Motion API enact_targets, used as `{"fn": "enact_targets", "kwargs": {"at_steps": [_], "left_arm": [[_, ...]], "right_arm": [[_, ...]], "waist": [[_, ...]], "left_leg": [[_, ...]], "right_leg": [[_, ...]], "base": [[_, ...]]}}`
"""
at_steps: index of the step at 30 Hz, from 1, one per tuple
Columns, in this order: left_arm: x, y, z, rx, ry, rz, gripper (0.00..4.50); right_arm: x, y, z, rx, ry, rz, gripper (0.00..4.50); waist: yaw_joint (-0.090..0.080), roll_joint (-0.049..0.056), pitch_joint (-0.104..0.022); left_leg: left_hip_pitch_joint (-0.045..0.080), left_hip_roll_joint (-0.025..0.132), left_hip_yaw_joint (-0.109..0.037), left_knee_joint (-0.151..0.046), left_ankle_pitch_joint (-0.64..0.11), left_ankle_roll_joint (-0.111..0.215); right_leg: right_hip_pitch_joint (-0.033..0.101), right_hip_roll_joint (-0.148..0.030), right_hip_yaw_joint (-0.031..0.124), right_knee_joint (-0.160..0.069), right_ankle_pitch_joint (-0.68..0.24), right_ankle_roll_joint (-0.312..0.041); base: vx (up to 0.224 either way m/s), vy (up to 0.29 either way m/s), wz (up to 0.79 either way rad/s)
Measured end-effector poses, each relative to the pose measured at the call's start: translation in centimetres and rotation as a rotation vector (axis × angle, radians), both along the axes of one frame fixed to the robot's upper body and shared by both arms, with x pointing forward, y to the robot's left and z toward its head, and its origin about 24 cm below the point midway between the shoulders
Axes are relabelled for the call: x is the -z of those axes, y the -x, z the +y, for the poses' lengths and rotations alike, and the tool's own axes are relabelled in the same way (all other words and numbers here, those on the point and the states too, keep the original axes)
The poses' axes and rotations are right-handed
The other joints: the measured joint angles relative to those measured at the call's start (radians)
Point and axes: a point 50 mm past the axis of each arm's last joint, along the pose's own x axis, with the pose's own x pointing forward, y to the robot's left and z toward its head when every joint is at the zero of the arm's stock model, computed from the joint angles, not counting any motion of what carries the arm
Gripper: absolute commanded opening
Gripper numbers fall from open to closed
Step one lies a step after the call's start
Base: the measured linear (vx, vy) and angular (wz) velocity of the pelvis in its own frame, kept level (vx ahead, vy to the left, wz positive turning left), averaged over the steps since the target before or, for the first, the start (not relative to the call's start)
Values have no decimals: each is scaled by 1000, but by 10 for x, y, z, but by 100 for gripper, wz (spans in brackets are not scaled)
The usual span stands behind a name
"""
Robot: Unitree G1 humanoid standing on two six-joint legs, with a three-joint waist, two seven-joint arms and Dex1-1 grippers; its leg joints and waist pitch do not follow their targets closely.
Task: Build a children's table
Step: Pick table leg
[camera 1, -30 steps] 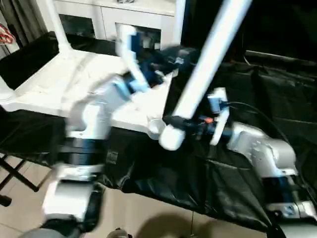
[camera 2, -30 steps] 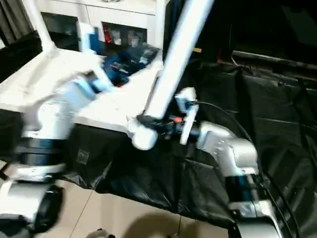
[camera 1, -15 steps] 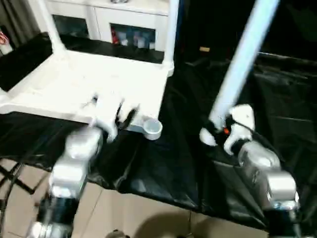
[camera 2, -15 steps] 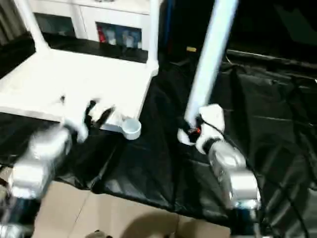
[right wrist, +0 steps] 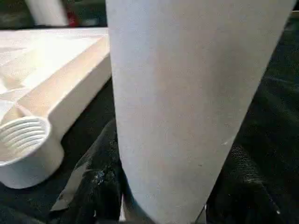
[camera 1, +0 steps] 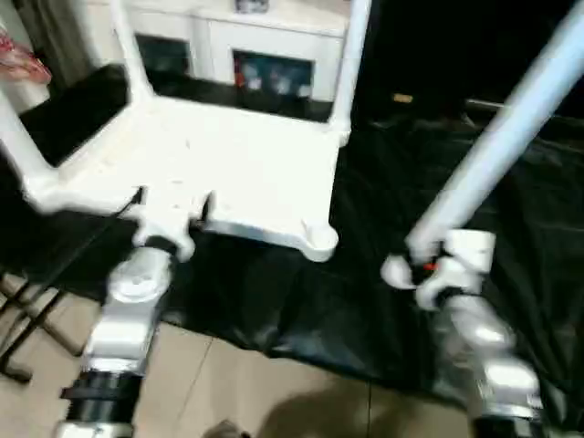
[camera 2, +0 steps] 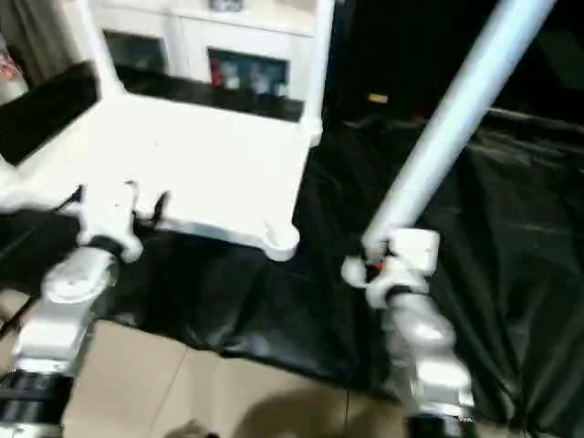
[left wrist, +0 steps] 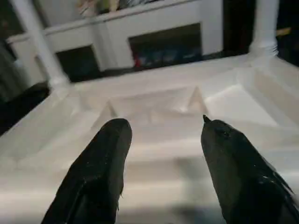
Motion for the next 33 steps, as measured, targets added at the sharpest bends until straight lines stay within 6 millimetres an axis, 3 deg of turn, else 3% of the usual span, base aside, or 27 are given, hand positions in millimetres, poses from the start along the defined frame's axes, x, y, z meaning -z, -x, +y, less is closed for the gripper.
{"fn": "enact_targets", "kwargs": {"at_steps": [1, 2, 3, 4, 5, 6, 7, 8, 9, 10, 11, 12, 13, 14, 16, 17, 18, 19, 21, 24, 31, 33], "left_arm": [[-1, -1, -2, 6, 2, -7, 279], [-3, -3, -7, 20, 3, -14, 279], [-5, -5, -14, 41, 5, -24, 279], [-5, -5, -16, 48, 3, -26, 279], [-5, -5, -16, 49, 3, -24, 279], [-3, -4, -14, 45, 2, -18, 279], [-2, -4, -11, 36, -3, -16, 279], [-1, -3, -6, 24, -7, -12, 279], [0, -2, -3, 16, -3, -8, 279], [0, -2, -4, 16, 0, -12, 279], [-1, -2, -7, 22, 3, -24, 279], [1, -1, -10, 18, 13, -22, 279], [5, 0, -12, 16, 26, -10, 279], [8, 2, -14, 13, 42, -4, 279], [10, 2, -15, -17, 64, 3, 279], [12, 4, -14, -26, 65, 3, 279], [13, 5, -14, -34, 64, 4, 279], [15, 6, -14, -35, 64, 9, 279], [16, 6, -19, -16, 60, 14, 279], [14, 6, -20, 0, 47, 5, 279], [7, 1, -25, 28, 54, -13, 279], [4, -1, -29, 49, 50, -22, 279]], "right_arm": [[1, 0, -3, 15, 2, 5, 189], [1, 1, -6, 25, 7, 4, 189], [1, 1, -11, 37, 15, 3, 189], [1, 0, -12, 44, 17, 3, 189], [2, 1, -14, 50, 18, 4, 189], [4, 2, -14, 53, 18, 12, 189], [5, 1, -11, 46, 12, 14, 189], [5, 1, -6, 27, 8, 17, 189], [6, 1, 1, -10, 8, 19, 189], [5, 1, 3, -27, 11, 18, 189], [3, -1, 2, -40, 19, 8, 189], [-2, -4, 2, -56, 28, -8, 189], [-4, -5, 1, -65, 36, -13, 189], [-3, -5, 0, -74, 37, -8, 189], [-5, -7, 2, -114, 44, -6, 189], [-8, -9, 3, -137, 53, -13, 189], [-14, -13, 2, -163, 71, -27, 189], [-17, -14, 0, -184, 86, -33, 189], [-16, -13, -7, -199, 117, -23, 189], [-16, -13, -6, -214, 108, -17, 189], [-15, -13, -5, -204, 78, -10, 189], [-13, -12, -5, -203, 75, -6, 189]], "waist": [[-10, 0, 0], [-11, 0, 0], [7, 0, 0], [5, 10, -2], [-1, 14, -3], [-20, 11, -5], [-48, 12, -9], [-68, 13, -9], [-80, 13, -9], [-77, 16, -12], [-69, 8, -19], [-64, 0, -22], [-60, 11, -19], [-56, 16, -19], [-42, 6, -22], [-35, 1, -24], [-25, -6, -24], [-19, -9, -22], [3, -17, -18], [3, -22, -12], [4, -18, -9], [5, -17, -8]], "left_leg": [[4, -2, 15, -2, -4, 6], [4, -12, 10, 9, -17, 12], [-2, -31, -62, 57, -62, 2], [-9, -37, -147, 103, -82, -15], [-13, -38, -190, 125, -99, -43], [-19, -50, -198, 121, -99, -32], [-19, -60, -198, 110, -89, -13], [-23, -66, -197, 94, -78, 3], [-24, -70, -197, 72, -62, 19], [-32, -74, -193, 57, -47, 25], [-43, -85, -188, 46, -33, 22], [-54, -110, -182, 41, -27, 29], [-56, -113, -182, 37, -22, 36], [-56, -113, -183, 35, -20, 40], [-65, -110, -186, 31, -12, 41], [-70, -109, -186, 27, -7, 42], [-77, -107, -186, 25, -1, 39], [-81, -104, -185, 23, 4, 36], [-76, -93, -175, 16, 14, 23], [-74, -78, -165, 11, 19, 15], [-73, -60, -148, 6, 26, 4], [-67, -57, -145, 2, 25, 3]], "right_leg": [[2, -13, 8, -12, 4, 6], [10, -27, 22, -34, 26, 49], [19, -30, 49, -60, 76, 133], [20, -33, 50, -62, 93, 160], [21, -36, 56, -61, 96, 167], [25, -42, 55, -72, 90, 160], [18, -37, 54, -70, 58, 115], [-7, -28, 35, -9, 24, 61], [-19, 9, -1, 66, 10, 38], [-11, 44, -20, 70, 9, 34], [2, 76, -27, 49, 13, 29], [27, 97, -18, 7, 15, 47], [29, 95, -19, 11, 15, 42], [32, 91, -17, 11, 15, 37], [37, 71, -9, 33, 2, 40], [42, 65, 3, 27, -4, 50], [53, 53, 5, 0, -2, 96], [53, 52, 3, -7, 9, 117], [54, 52, 2, -7, 13, 115], [55, 55, -7, -9, 22, 100], [56, 55, -16, -11, 28, 93], [61, 55, -17, -14, 24, 100]], "base": [[-41, 196, -22], [-3, 217, -16], [43, 277, -55], [43, 277, -55], [11, 321, -69], [-34, 277, -25], [-34, 277, -25], [-4, 245, 0], [-20, 224, 8], [-20, 224, 8], [-40, 163, 6], [-32, 121, 4], [-32, 121, 4], [-53, 110, 5], [-63, 74, 11], [-63, -5, 8], [-72, -53, -7], [-72, -53, -7], [-82, -81, 1], [-77, -63, 4], [-35, -16, 3], [0, 0, 0]]}}
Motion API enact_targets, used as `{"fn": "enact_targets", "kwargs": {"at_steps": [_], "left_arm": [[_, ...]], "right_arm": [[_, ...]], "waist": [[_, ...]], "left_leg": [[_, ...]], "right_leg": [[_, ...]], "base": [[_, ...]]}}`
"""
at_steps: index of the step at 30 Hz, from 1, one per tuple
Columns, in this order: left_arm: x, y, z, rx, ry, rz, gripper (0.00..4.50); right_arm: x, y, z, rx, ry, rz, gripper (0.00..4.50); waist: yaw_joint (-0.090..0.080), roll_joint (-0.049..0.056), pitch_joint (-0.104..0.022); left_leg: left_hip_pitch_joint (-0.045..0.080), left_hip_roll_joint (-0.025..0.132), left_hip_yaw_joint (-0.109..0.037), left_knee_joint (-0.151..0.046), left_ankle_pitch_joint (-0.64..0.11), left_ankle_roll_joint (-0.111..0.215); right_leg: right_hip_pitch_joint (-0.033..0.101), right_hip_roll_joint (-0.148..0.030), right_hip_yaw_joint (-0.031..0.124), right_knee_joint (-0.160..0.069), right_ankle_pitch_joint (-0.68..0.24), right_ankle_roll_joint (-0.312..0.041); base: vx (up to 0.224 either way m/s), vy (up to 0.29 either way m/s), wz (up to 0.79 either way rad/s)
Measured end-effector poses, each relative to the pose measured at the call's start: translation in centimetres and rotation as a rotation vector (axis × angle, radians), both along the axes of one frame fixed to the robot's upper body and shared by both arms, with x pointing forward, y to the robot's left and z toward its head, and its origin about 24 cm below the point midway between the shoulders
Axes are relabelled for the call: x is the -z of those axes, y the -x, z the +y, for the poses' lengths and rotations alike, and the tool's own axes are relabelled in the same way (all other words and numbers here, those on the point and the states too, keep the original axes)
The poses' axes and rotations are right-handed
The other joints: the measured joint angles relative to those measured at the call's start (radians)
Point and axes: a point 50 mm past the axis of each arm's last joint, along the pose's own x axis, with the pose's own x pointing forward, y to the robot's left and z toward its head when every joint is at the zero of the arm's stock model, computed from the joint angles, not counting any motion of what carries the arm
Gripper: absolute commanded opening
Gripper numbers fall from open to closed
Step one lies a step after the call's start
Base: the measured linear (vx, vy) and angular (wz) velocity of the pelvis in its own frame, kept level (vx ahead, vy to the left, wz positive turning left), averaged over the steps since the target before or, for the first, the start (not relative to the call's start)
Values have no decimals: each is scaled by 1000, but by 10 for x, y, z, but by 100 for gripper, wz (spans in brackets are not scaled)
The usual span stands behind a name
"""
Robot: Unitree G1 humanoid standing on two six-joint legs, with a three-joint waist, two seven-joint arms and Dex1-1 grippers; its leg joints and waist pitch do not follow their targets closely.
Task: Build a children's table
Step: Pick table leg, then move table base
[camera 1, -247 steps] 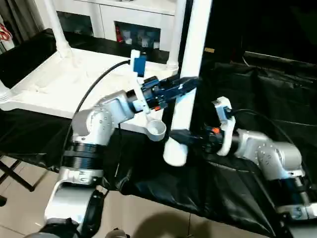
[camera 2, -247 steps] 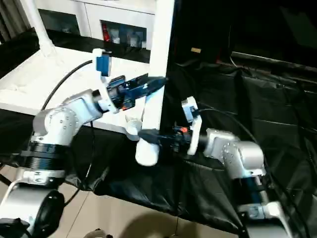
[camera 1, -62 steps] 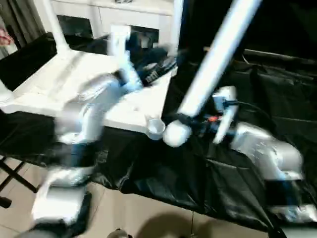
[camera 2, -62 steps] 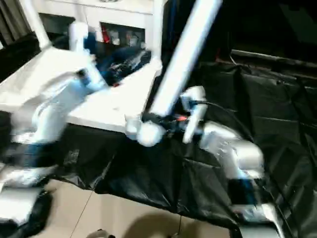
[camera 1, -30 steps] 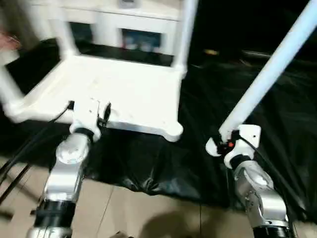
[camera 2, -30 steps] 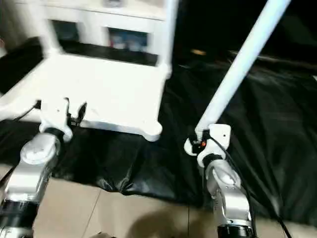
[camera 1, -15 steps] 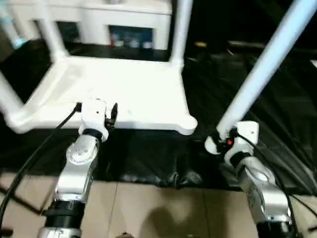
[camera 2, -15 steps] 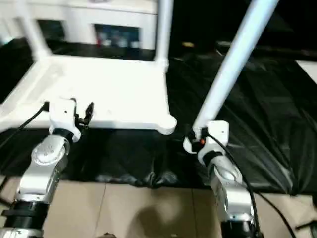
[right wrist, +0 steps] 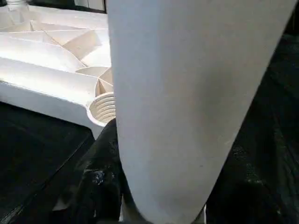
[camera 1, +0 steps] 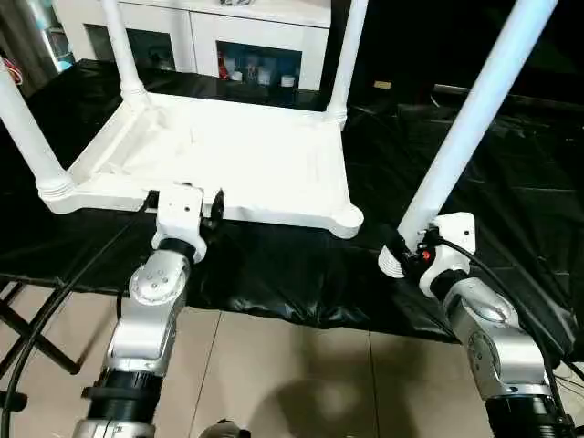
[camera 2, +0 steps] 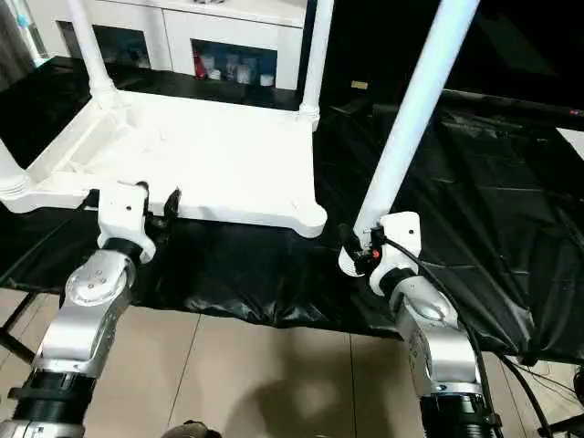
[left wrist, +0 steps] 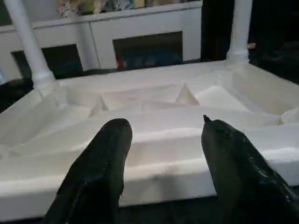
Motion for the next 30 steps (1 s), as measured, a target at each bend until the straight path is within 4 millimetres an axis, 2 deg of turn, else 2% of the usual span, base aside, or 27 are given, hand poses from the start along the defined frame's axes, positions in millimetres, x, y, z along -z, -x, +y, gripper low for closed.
{"fn": "enact_targets", "kwargs": {"at_steps": [2, 4, 5, 7, 10, 15, 16, 17, 18, 19, 20, 21, 22, 23, 24, 25, 26, 27, 28, 29, 30], "left_arm": [[0, 0, -3, 20, -2, 1, 279], [0, 0, -3, 30, -3, 4, 279], [-1, -1, -3, 33, -3, 3, 279], [-2, -2, -3, 38, -1, 0, 279], [0, -2, -3, 38, 7, 8, 279], [1, -5, -8, 43, 39, 19, 279], [0, -5, -8, 45, 41, 16, 279], [-1, -5, -8, 45, 41, 13, 279], [-1, -5, -6, 36, 42, 15, 279], [1, -5, -3, 27, 44, 21, 279], [2, -5, -1, 19, 44, 24, 279], [1, -5, 1, 16, 40, 22, 279], [0, -5, 1, 15, 40, 19, 279], [-2, -6, 1, 17, 40, 14, 279], [3, -5, -7, 33, 57, 28, 279], [4, -5, -14, 55, 61, 33, 279], [4, -5, -18, 68, 59, 35, 279], [4, -5, -17, 68, 57, 34, 279], [3, -5, -16, 66, 55, 30, 279], [2, -5, -15, 62, 55, 28, 279], [1, -5, -13, 65, 60, 22, 279]], "right_arm": [[3, 2, 0, 2, -3, 9, 189], [3, 2, 1, 4, -7, 9, 189], [4, 2, 1, 8, -8, 11, 189], [6, 4, 1, 13, -10, 17, 189], [6, 4, 1, 15, -10, 17, 189], [6, 6, -1, 18, -4, 15, 189], [5, 6, -1, 18, -1, 12, 189], [4, 6, -1, 18, 0, 9, 189], [4, 6, 1, 12, -1, 6, 189], [3, 6, 3, 6, -4, 5, 189], [4, 6, 3, 6, -6, 7, 189], [5, 7, 3, 8, -5, 9, 189], [5, 7, 1, 12, -3, 11, 189], [5, 7, 0, 15, 3, 10, 189], [8, 10, -7, 33, 17, 24, 189], [8, 10, -10, 45, 19, 27, 189], [8, 10, -11, 53, 20, 26, 189], [7, 10, -11, 52, 21, 24, 189], [7, 10, -11, 51, 20, 22, 189], [6, 10, -10, 49, 20, 19, 189], [5, 9, -9, 47, 18, 15, 189]], "waist": [[-1, 5, 4], [-8, 20, 13], [-13, 27, 14], [-22, 28, 14], [-32, 30, 12], [-24, 39, 3], [-24, 40, 0], [-29, 41, -2], [-36, 38, -3], [-40, 36, -4], [-42, 35, -5], [-48, 25, -9], [-55, 5, -15], [-57, -20, -12], [-53, -20, -5], [-41, -5, -5], [-33, -5, -5], [-26, -1, -5], [-19, 8, -5], [-12, 25, -4], [-6, 51, -2]], "left_leg": [[19, 1, 0, -11, 0, 0], [42, 3, 0, -25, -2, -3], [47, 4, -3, -29, -2, -3], [55, 4, -4, -41, -3, -3], [61, 4, -3, -45, -9, -5], [57, 4, -5, -39, -37, 14], [60, 3, -8, -37, -42, 15], [62, 2, -12, -36, -47, 16], [71, -2, -18, -33, -56, 15], [79, -5, -28, -28, -64, 12], [87, -8, -36, -25, -72, 10], [94, -14, -36, -24, -80, 5], [98, -27, -32, -21, -86, -1], [102, -46, -27, -7, -100, -3], [107, -40, -34, 22, -127, 28], [107, -31, -50, 54, -131, 37], [93, -31, -64, 89, -130, 34], [72, -27, -82, 115, -117, 11], [53, -17, -90, 108, -105, -9], [40, 4, -93, 78, -93, -27], [31, 35, -92, 40, -38, -57]], "right_leg": [[14, 0, -5, -15, -2, 3], [39, 1, -14, -37, -5, 4], [50, 1, -20, -48, -5, 4], [64, 0, -26, -62, -5, 2], [71, 0, -27, -66, -2, -6], [80, 0, -33, -63, -37, -13], [80, 0, -34, -62, -43, -14], [78, 1, -34, -49, -51, -25], [52, 0, -29, -5, -63, -41], [21, -3, -20, 56, -69, -34], [-14, -2, -9, 101, -73, -9], [-56, -9, 6, 98, -66, 13], [-70, -20, 22, 49, -52, 10], [-63, -40, 50, 12, 22, 21], [-45, -23, 61, 27, -1, 13], [-27, -11, 66, 18, -4, 5], [-13, -7, 66, 14, -7, 0], [6, 1, 64, 4, -9, -3], [19, 6, 55, -2, -11, -6], [32, 18, 45, -9, -12, -7], [47, 30, 21, -12, -15, -5]], "base": [[0, 0, 0], [0, 0, 0], [66, 16, -11], [101, 13, -8], [118, -6, -1], [132, -7, 3], [125, 2, 5], [187, 1, 8], [156, -25, 2], [156, -25, 2], [79, -59, -11], [62, -78, -12], [62, -78, -12], [23, -68, 8], [68, -72, 19], [68, -72, 19], [106, -68, 5], [63, -34, 0], [63, -34, 0], [61, 2, 6], [69, 78, 1]]}}
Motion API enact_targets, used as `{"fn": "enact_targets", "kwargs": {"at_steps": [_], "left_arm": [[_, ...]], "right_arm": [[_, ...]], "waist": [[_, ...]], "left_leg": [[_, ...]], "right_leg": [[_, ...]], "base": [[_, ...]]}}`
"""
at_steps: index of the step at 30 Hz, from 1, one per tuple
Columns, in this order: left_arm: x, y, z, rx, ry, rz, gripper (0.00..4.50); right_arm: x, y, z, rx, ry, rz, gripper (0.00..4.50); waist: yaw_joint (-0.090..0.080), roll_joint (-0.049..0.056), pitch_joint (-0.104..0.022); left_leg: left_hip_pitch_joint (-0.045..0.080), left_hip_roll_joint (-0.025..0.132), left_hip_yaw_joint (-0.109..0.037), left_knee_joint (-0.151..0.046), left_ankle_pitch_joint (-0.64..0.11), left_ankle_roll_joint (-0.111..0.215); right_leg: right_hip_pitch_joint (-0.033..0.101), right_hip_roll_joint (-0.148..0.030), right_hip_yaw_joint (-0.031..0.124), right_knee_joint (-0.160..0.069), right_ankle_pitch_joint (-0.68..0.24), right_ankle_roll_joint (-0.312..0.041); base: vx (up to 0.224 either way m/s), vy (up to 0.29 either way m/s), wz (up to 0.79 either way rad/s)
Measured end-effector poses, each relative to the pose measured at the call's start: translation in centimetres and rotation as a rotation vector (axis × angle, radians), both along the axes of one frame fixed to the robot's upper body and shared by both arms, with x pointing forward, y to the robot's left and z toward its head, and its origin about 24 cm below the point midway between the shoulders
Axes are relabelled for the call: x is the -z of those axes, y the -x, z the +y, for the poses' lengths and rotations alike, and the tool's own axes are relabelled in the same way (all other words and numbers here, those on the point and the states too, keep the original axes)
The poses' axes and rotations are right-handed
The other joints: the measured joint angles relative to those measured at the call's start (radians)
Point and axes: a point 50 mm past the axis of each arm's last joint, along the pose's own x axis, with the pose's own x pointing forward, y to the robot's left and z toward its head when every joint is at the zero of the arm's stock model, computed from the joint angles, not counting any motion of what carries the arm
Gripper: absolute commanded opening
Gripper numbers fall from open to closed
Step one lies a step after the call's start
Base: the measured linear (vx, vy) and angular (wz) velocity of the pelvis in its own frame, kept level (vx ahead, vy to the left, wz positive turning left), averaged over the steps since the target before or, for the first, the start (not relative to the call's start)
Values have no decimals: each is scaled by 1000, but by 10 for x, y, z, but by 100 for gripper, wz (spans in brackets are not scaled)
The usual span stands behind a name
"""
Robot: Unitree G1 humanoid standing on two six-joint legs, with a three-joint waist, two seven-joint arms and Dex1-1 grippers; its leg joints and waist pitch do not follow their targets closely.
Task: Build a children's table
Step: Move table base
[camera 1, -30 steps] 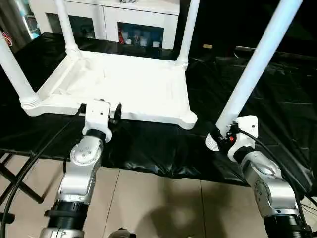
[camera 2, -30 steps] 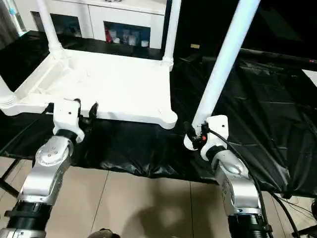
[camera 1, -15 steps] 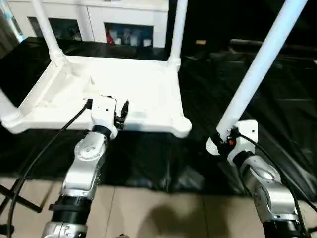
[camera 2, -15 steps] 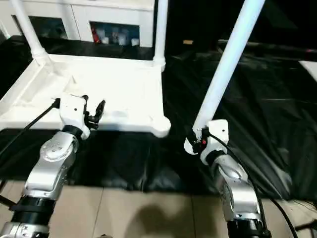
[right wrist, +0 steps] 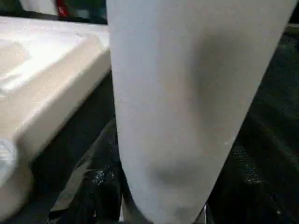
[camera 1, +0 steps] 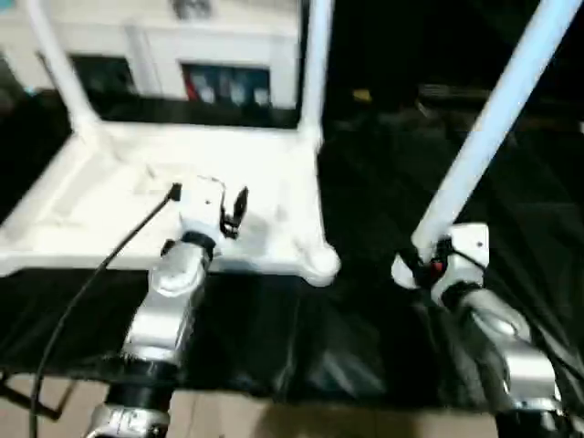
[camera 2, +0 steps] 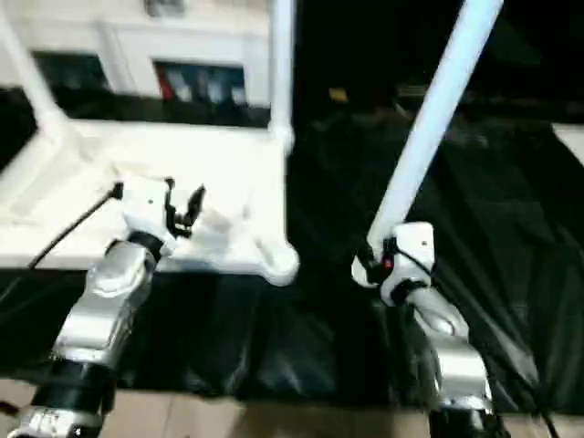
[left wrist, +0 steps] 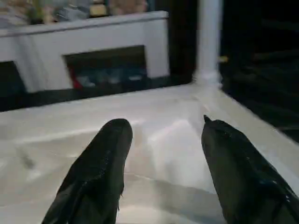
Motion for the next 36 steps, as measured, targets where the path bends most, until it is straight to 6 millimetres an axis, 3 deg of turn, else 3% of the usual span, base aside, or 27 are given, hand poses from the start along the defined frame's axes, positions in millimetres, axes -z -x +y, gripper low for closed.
{"fn": "enact_targets", "kwargs": {"at_steps": [1, 2, 3, 4, 5, 6, 7, 9, 12, 13, 14, 18, 21, 24, 26, 28, 36], "left_arm": [[1, 1, 3, 4, 7, 4, 279], [2, 2, 6, 13, 2, 10, 279], [2, 2, 9, 40, -15, 10, 279], [1, 3, 10, 82, -26, 2, 279], [-1, 4, 7, 142, -30, -11, 297], [-5, 4, 1, 231, -34, -24, 307], [-5, 4, -4, 298, -33, -20, 307], [0, 8, -16, 449, -59, 18, 320], [6, 11, -18, 682, -134, 116, 344], [7, 11, -18, 731, -148, 135, 313], [7, 11, -18, 771, -160, 149, 313], [10, 1, -25, 964, -247, 232, 292], [8, -8, -25, 1030, -316, 271, 258], [9, -15, -26, 1064, -367, 310, 252], [9, -19, -27, 1085, -406, 336, 222], [10, -23, -26, 1107, -446, 375, 218], [9, -32, -21, 1148, -503, 467, 170]], "right_arm": [[1, 0, 4, -11, -8, 5, 189], [1, -1, 11, -35, -14, 1, 189], [0, -1, 15, -53, -22, -2, 189], [0, -1, 15, -57, -24, -2, 189], [-1, -1, 12, -59, -21, -3, 189], [-3, -1, 6, -59, -20, -8, 189], [-4, -1, 2, -58, -22, -7, 189], [-5, 0, 0, -82, -33, -3, 189], [-4, 1, -1, -142, -54, 25, 189], [-4, 1, -1, -153, -59, 29, 189], [-4, 2, -1, -164, -64, 31, 189], [-7, 0, 0, -198, -58, 29, 189], [-9, -1, 0, -216, -53, 26, 189], [-8, 0, 0, -224, -50, 28, 189], [-7, 1, 0, -226, -50, 34, 189], [-6, 2, 0, -231, -48, 37, 189], [-12, 5, -1, -246, -31, 17, 189]], "waist": [[-4, 4, 0], [-11, 4, 1], [-13, -1, -1], [-14, -5, -1], [-13, -9, -4], [-5, -15, -7], [2, -17, -9], [5, -18, -8], [4, -20, -7], [4, -18, -6], [3, -17, -5], [4, -17, -1], [5, -16, -1], [7, -13, 0], [6, -12, -1], [5, -8, -1], [3, 33, -2]], "left_leg": [[8, 2, 3, 0, -4, 4], [7, -2, 2, -6, -6, 10], [7, -9, 7, -10, -5, 18], [7, -17, 8, -7, -7, 22], [2, -24, 12, -5, -4, 21], [-13, -30, 17, -2, 0, 19], [-25, -33, 17, -3, 4, 19], [-34, -33, 19, -9, 13, 16], [-29, -29, 26, -24, 21, 18], [-25, -24, 30, -27, 25, 17], [-22, -18, 35, -28, 28, 16], [-5, 3, 70, -47, 46, 1], [-3, 7, 79, -54, 49, -3], [-3, 11, 82, -58, 64, -6], [-5, 11, 82, -59, 64, -6], [-6, 12, 82, -61, 63, -6], [-11, 12, 83, -64, 61, 2]], "right_leg": [[0, -2, -6, 3, -6, -9], [-8, -4, -12, 8, -17, -43], [-20, -13, -11, 28, -22, -71], [-25, -18, -6, 35, -20, -69], [-33, -27, 4, 35, -19, -40], [-39, -35, 11, 35, -16, 13], [-51, -36, 13, 38, -9, 28], [-62, -36, 14, 38, -6, 31], [-63, -37, 12, 35, -4, 16], [-61, -38, 10, 34, -2, 13], [-58, -38, 6, 34, -1, 10], [-51, -42, 3, 33, 4, 2], [-51, -43, 4, 33, 8, 2], [-53, -43, 1, 33, 12, 2], [-54, -43, 0, 33, 12, 2], [-55, -42, 0, 30, 12, 2], [-55, -42, -3, 19, 14, 0]], "base": [[69, 78, 1], [99, 107, 5], [96, 75, 11], [96, 75, 11], [58, 57, 8], [0, 0, 0], [0, 0, 0], [0, 0, 0], [-23, -14, 0], [-69, -42, -1], [-73, -47, 2], [-76, -44, 7], [-42, -22, 3], [0, 0, 0], [0, 0, 0], [0, 0, 0], [0, 0, 0]]}}
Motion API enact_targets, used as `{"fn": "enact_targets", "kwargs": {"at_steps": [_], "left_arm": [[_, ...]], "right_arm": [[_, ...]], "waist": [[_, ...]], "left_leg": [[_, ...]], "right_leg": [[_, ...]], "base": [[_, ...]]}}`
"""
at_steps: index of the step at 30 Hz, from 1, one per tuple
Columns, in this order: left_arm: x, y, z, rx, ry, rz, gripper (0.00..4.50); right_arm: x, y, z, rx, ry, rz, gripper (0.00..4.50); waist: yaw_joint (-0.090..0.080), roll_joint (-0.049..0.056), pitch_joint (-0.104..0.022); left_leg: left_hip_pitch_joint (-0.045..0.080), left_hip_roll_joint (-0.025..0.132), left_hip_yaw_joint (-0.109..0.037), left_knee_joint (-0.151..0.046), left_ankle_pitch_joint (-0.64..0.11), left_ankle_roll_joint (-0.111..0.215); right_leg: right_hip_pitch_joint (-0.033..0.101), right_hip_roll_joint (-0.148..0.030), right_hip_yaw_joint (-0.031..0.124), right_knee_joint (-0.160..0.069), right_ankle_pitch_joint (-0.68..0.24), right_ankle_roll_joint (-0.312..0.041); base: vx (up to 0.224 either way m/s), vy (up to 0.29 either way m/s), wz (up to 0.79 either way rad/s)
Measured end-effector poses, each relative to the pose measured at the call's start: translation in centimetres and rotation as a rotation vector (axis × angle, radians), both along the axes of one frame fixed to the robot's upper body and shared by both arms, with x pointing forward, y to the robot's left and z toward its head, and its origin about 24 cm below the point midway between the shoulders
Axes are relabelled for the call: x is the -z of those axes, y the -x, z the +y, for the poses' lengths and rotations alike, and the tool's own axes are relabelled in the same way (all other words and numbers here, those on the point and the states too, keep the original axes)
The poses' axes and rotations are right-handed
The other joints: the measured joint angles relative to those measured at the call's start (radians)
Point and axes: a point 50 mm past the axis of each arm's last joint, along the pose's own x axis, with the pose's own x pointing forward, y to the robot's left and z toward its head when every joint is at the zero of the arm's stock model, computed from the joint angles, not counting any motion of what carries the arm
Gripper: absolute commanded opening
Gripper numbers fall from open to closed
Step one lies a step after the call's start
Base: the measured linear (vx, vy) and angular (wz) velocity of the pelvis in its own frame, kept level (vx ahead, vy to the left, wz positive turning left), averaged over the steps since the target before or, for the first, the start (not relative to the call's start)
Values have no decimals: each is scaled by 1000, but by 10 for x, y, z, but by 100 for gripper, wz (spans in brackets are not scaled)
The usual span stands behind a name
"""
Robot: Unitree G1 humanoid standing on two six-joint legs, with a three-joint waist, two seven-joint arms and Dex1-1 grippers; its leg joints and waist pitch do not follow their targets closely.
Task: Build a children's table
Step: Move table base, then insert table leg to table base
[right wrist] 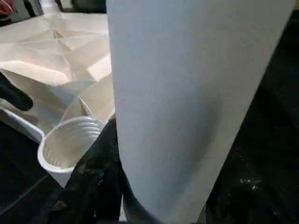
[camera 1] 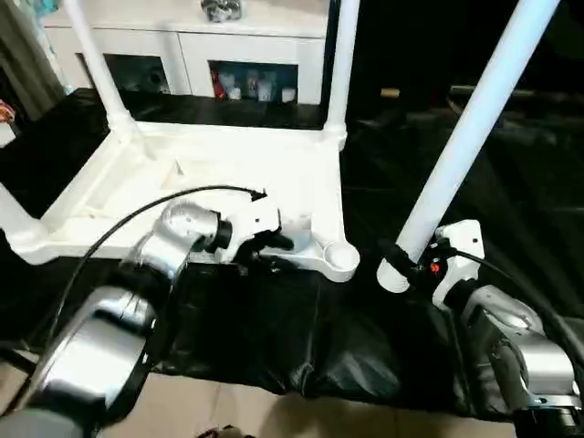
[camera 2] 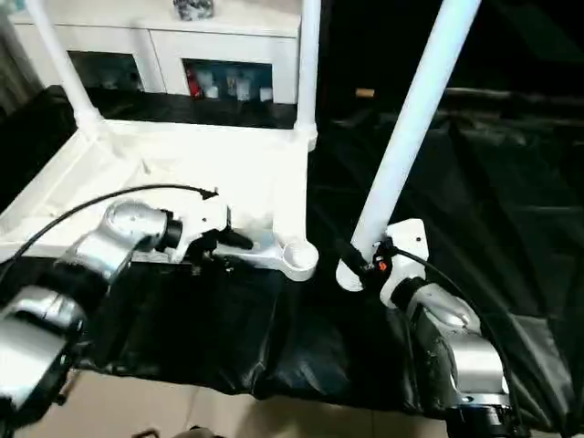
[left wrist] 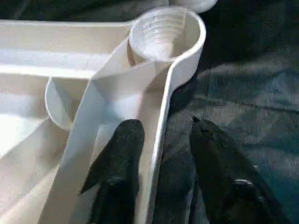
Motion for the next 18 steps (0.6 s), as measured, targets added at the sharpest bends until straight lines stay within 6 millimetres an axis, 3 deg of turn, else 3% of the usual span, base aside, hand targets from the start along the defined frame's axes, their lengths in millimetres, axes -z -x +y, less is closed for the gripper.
{"fn": "enact_targets", "kwargs": {"at_steps": [1, 6, 7, 10, 12, 15, 18], "left_arm": [[0, -1, 1, 0, -3, 3, 142], [0, -3, 3, -2, -22, 25, 133], [0, -3, 4, -1, -25, 29, 105], [0, -5, 4, 1, -43, 41, 95], [1, -5, 5, -1, -57, 44, 56], [2, -5, 6, -15, -54, 44, 47], [2, -6, 7, -15, -57, 46, 10]], "right_arm": [[0, 0, -1, 1, 1, 2, 189], [2, 6, -2, 5, 1, 7, 189], [2, 7, -2, 6, 1, 8, 189], [1, 7, -2, 5, 0, 5, 189], [2, 8, -2, 7, 0, 10, 189], [2, 9, -2, 7, 0, 11, 189], [2, 9, -2, 8, 0, 12, 189]], "waist": [[0, 3, 0], [0, 15, 0], [0, 16, 0], [-2, 19, 1], [-4, 20, 0], [-5, 20, 0], [-4, 20, 0]], "left_leg": [[0, 0, 0, 0, 0, 1], [0, 0, 0, 0, -1, -1], [0, 0, 0, 0, -1, -1], [0, 0, 0, 0, -1, -1], [1, 0, 0, 0, -1, -1], [1, 0, 0, 0, -1, -1], [1, 0, 0, 0, -1, -1]], "right_leg": [[0, 0, 0, 0, 0, 0], [0, 0, 0, 0, 0, 0], [0, 0, 0, 0, 0, 0], [1, 0, 0, 0, 0, -1], [1, 0, 0, -1, 0, -1], [1, 0, 0, -1, 0, -1], [1, 0, 0, -1, 0, -1]], "base": [[0, 0, 0], [0, 0, 0], [0, 0, 0], [0, 0, 0], [0, 0, 0], [0, 0, 0], [0, 0, 0]]}}
